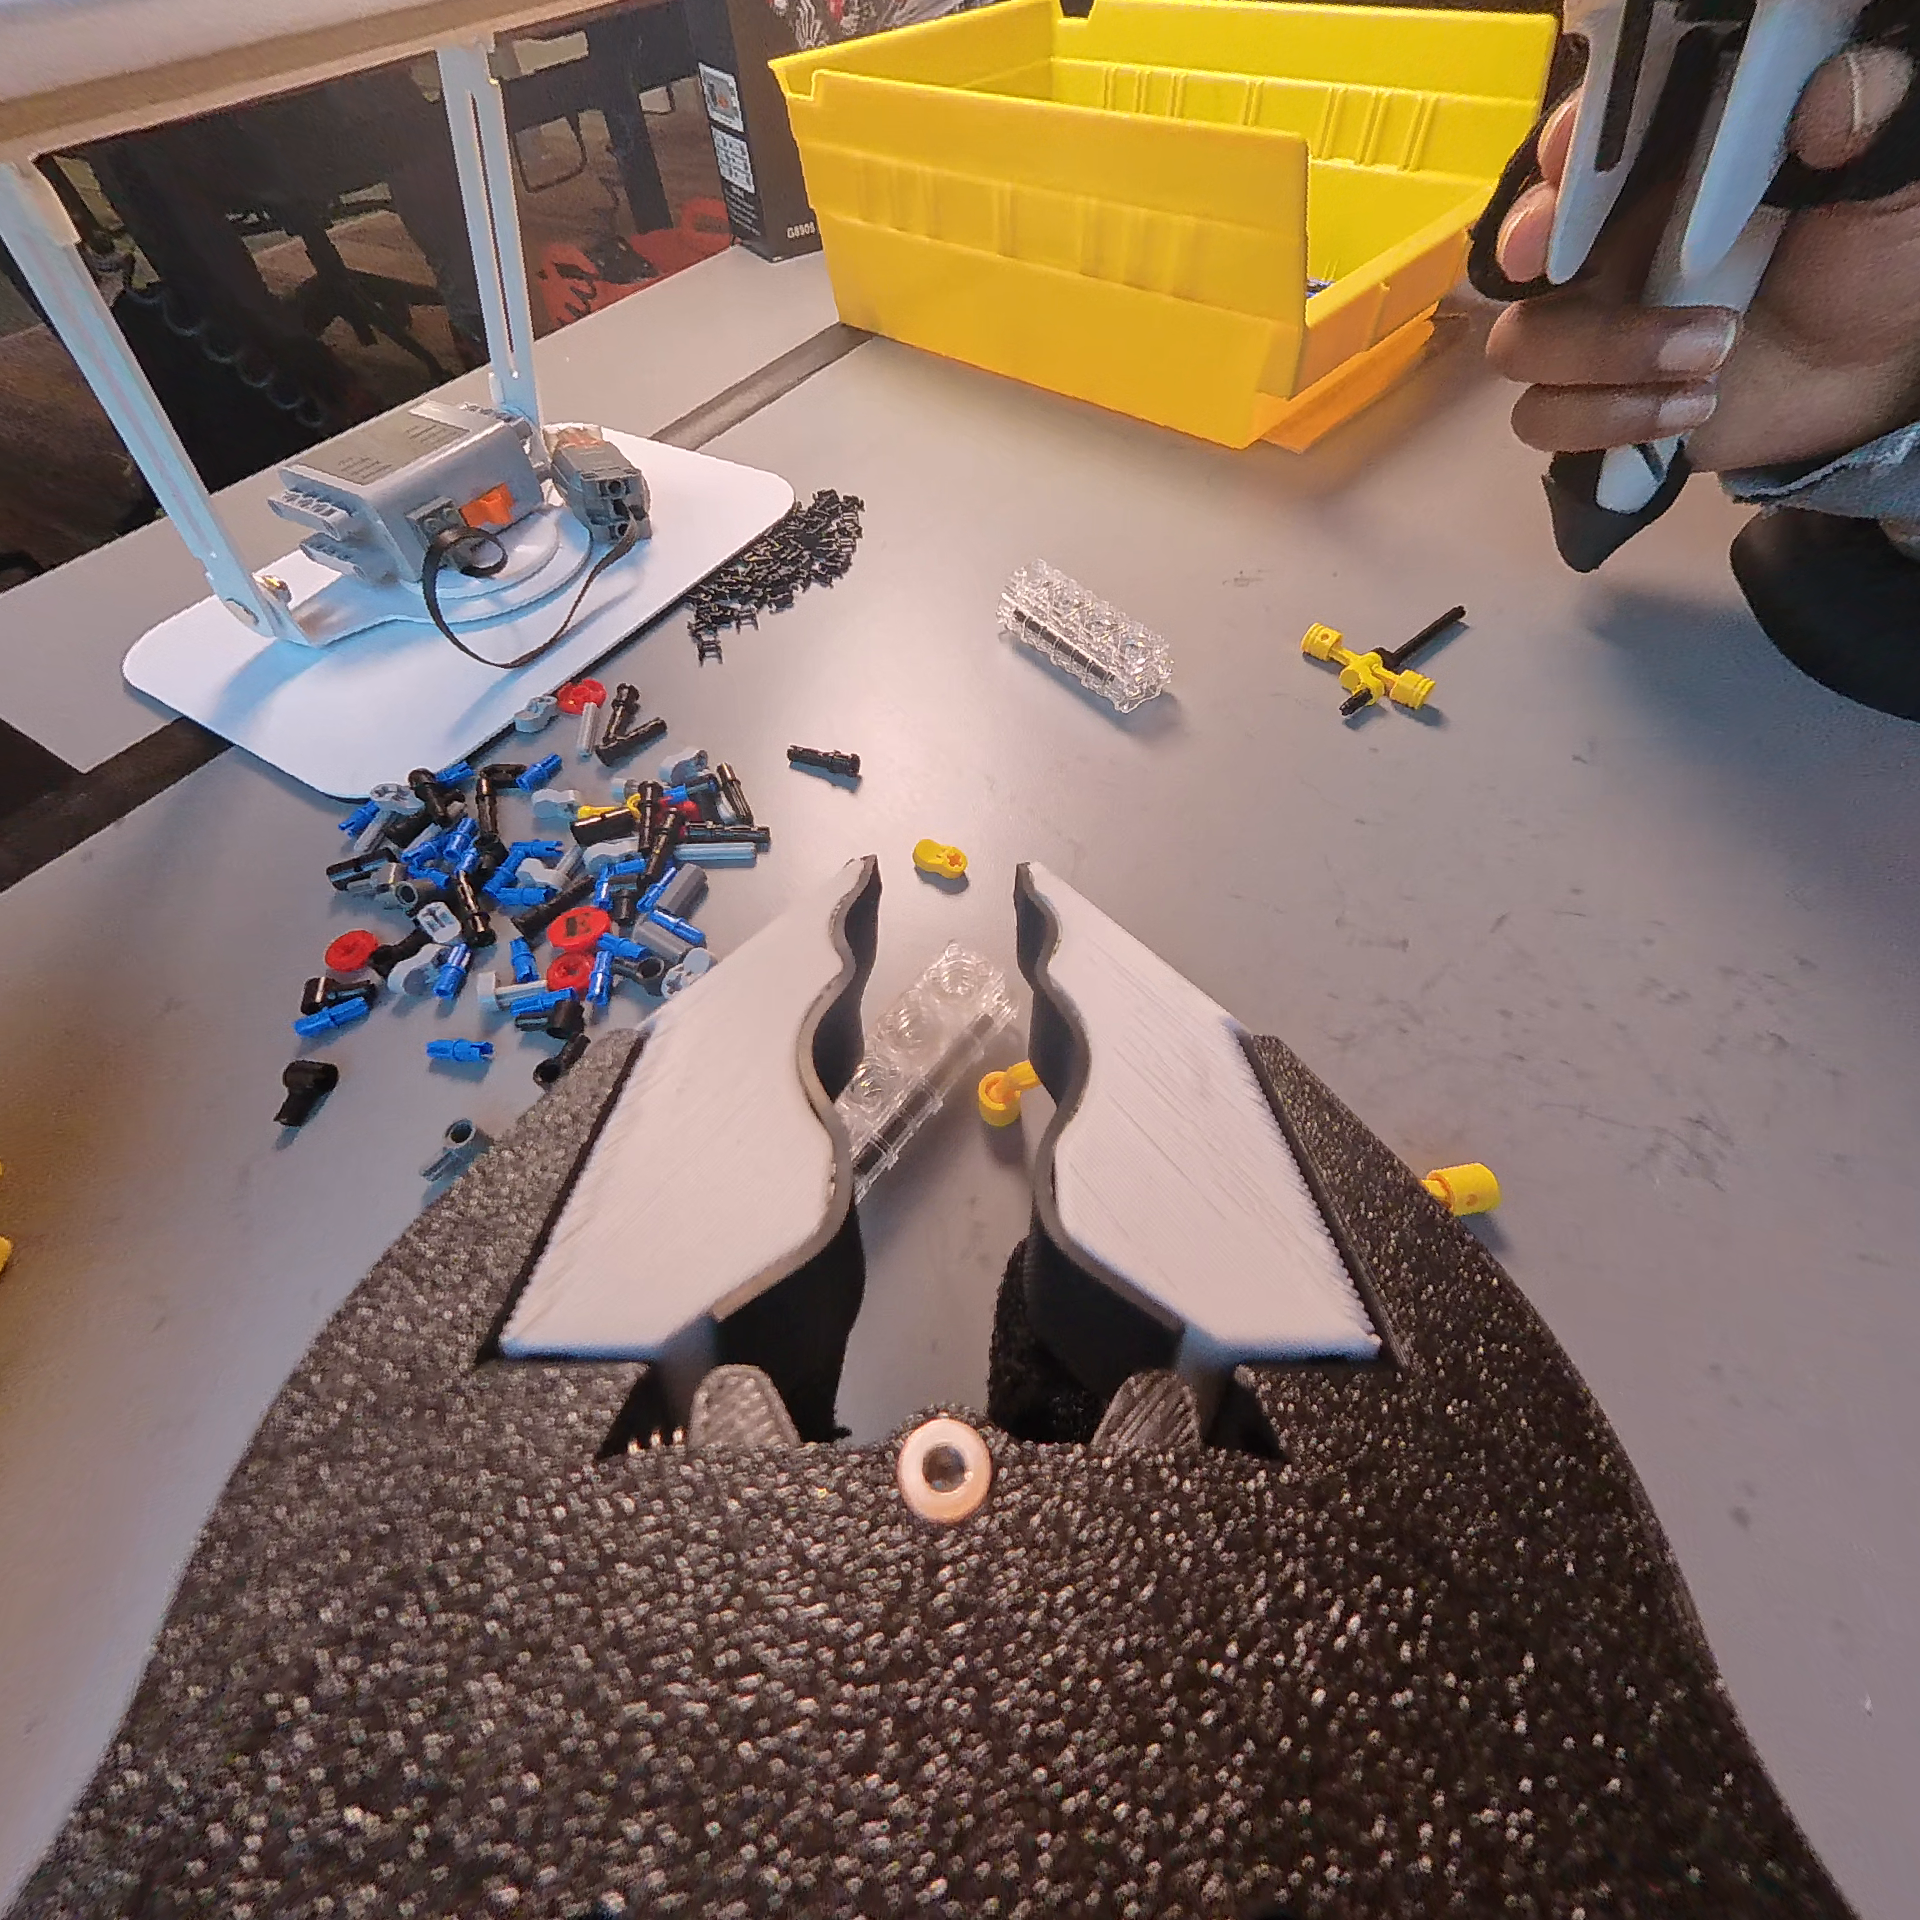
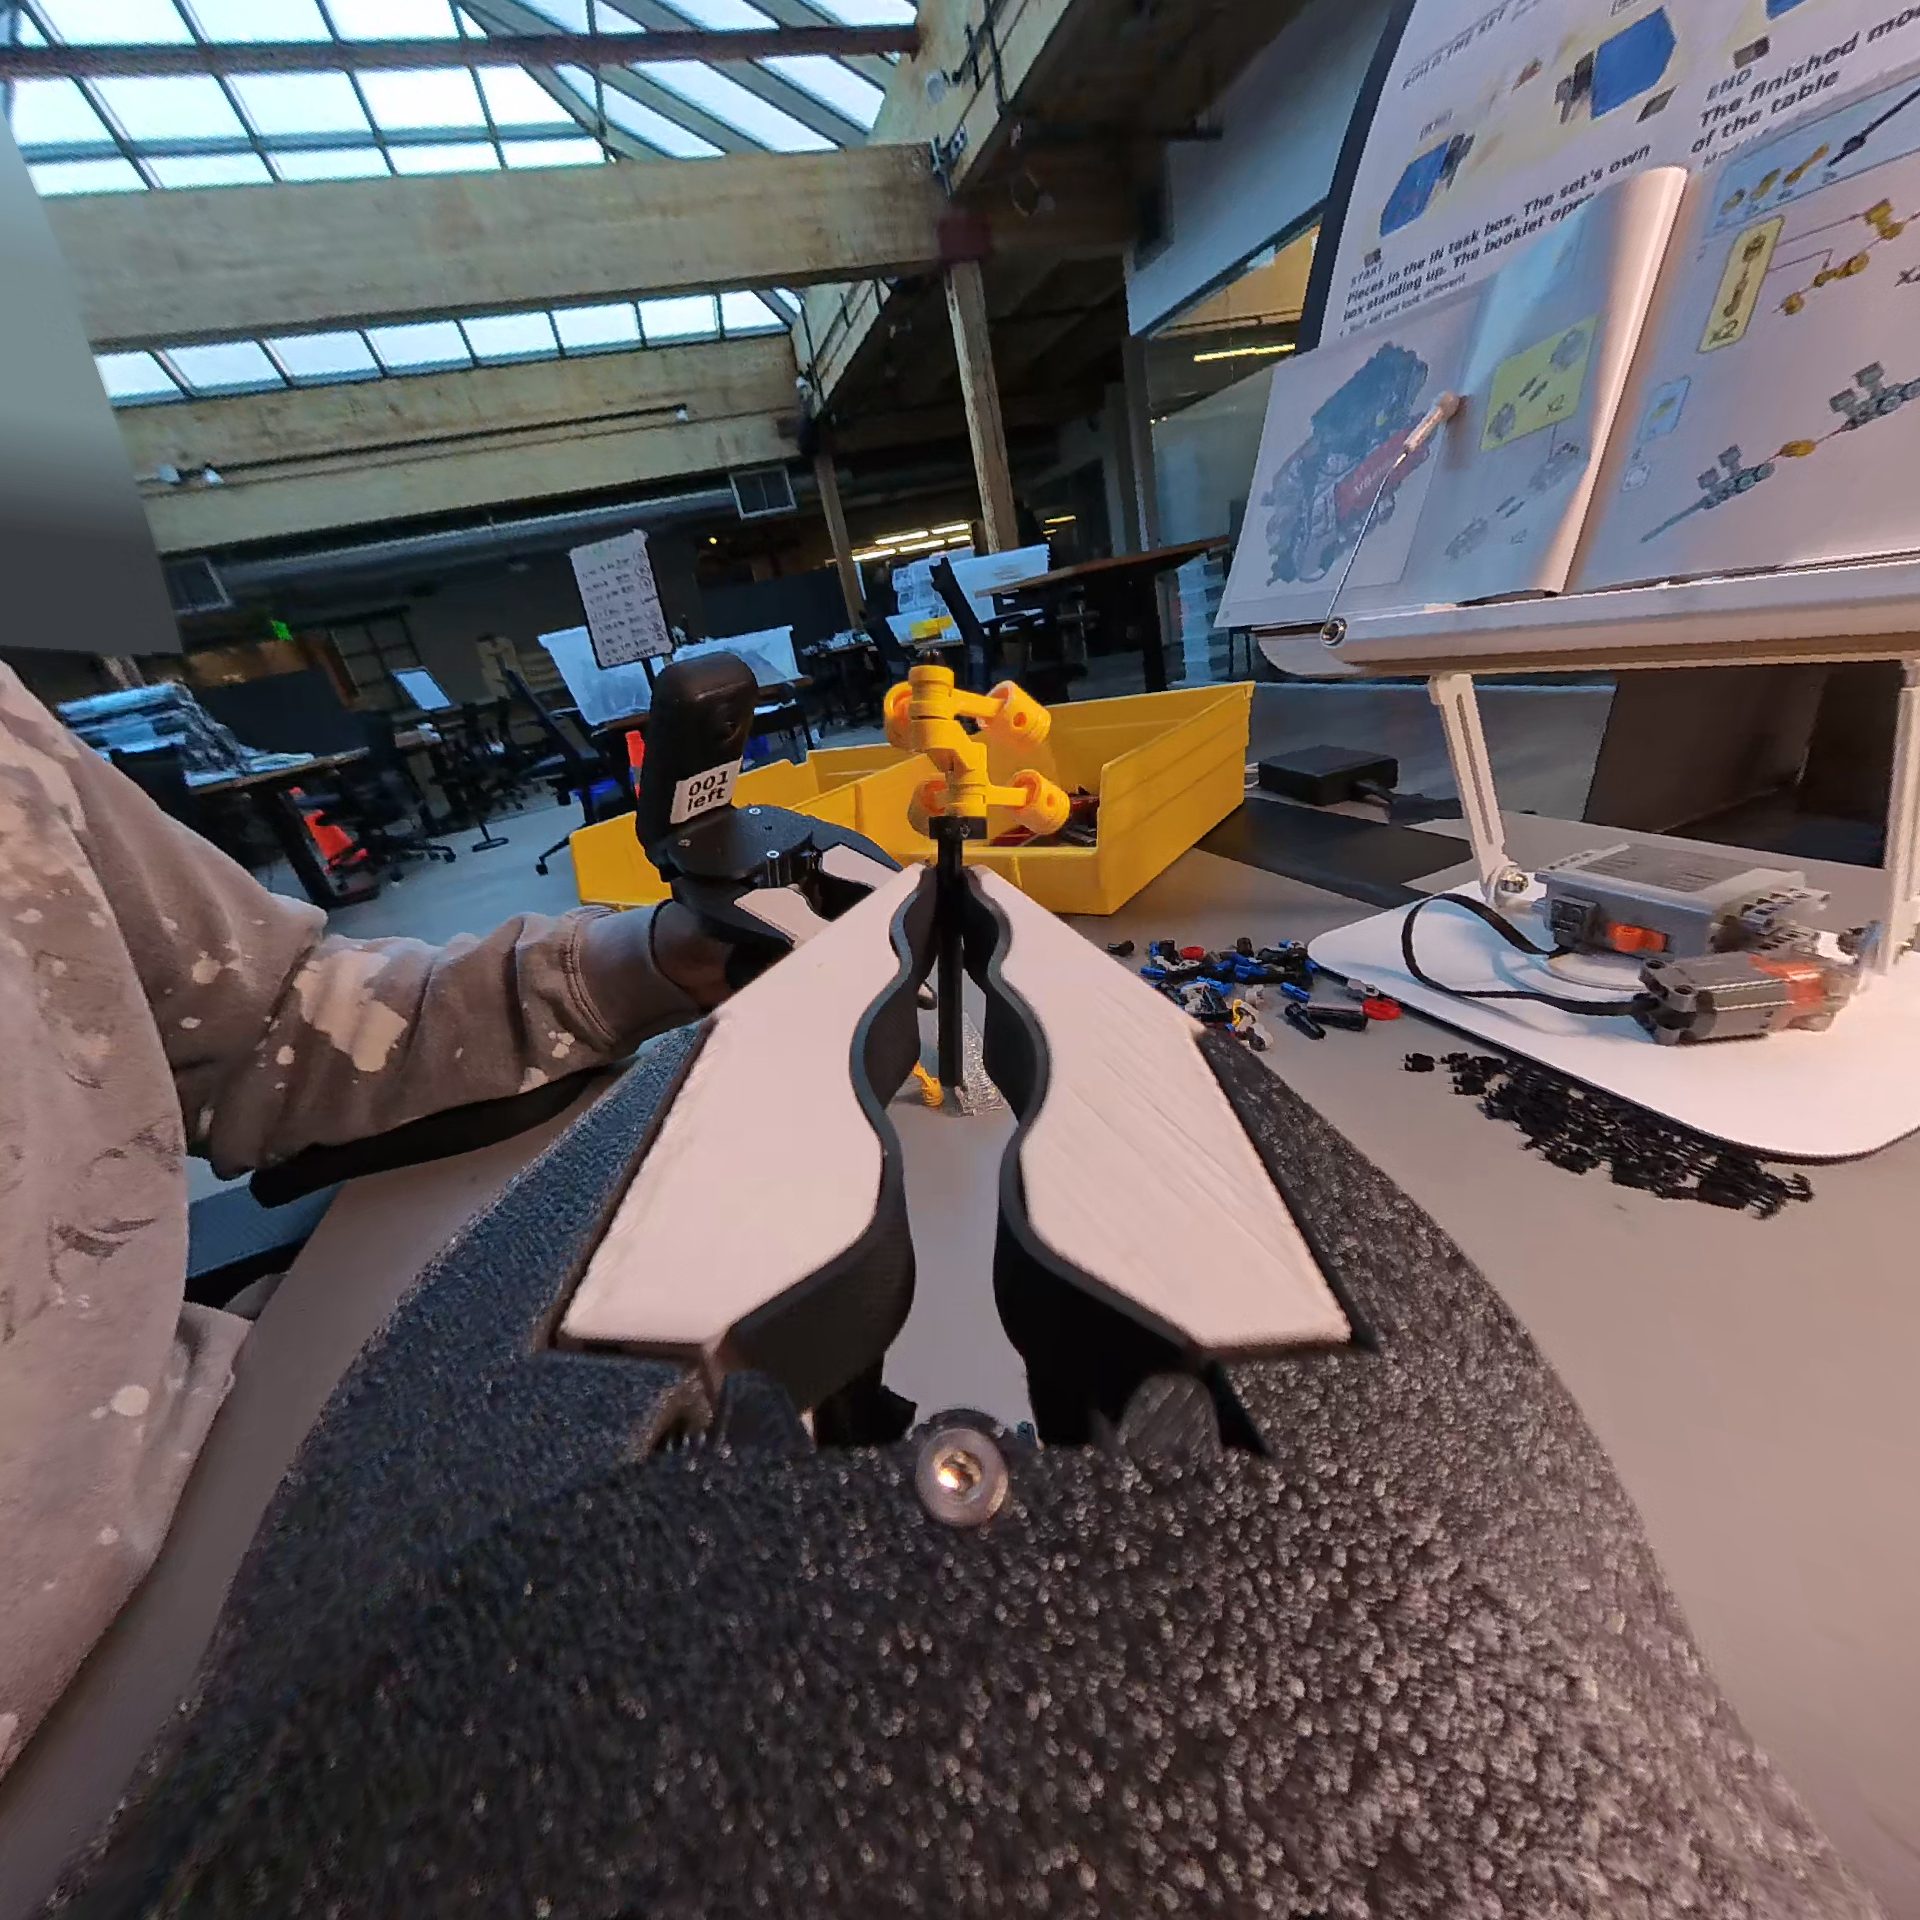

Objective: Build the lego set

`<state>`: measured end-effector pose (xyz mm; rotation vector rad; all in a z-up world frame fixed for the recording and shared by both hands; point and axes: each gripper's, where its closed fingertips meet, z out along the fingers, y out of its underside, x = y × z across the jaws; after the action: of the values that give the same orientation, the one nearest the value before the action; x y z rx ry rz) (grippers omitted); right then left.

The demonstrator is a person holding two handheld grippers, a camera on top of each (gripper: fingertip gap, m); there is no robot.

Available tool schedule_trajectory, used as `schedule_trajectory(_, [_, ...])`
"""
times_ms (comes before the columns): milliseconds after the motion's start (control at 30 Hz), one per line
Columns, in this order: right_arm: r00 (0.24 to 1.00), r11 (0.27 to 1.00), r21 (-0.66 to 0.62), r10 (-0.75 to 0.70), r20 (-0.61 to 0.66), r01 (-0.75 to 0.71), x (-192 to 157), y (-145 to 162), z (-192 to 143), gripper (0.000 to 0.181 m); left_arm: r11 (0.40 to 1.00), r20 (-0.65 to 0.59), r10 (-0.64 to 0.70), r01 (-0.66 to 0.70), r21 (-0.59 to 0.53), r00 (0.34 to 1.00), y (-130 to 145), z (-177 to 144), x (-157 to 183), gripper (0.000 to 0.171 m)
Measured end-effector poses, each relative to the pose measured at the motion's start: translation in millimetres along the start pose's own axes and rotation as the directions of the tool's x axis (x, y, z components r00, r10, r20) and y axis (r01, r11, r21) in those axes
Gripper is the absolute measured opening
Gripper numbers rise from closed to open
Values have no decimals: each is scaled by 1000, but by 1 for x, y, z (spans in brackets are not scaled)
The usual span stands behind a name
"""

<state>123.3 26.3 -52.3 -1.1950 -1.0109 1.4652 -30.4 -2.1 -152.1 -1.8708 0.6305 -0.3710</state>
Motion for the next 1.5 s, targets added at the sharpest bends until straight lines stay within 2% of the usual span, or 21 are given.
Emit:
schedule_trajectory(467, [1000, 999, 30, 10, 30, -11, -3, 0, 1, 3, 1000, -7, 5, -5, 5, 1000, 0, 1, 2, 26])
schedule_trajectory(1500, [998, 999, -1, 52, 45, -52, -3, 7, 2, 3, 1000, -3, 26, -26, -11, 1000, 3, 2, 2, 26])
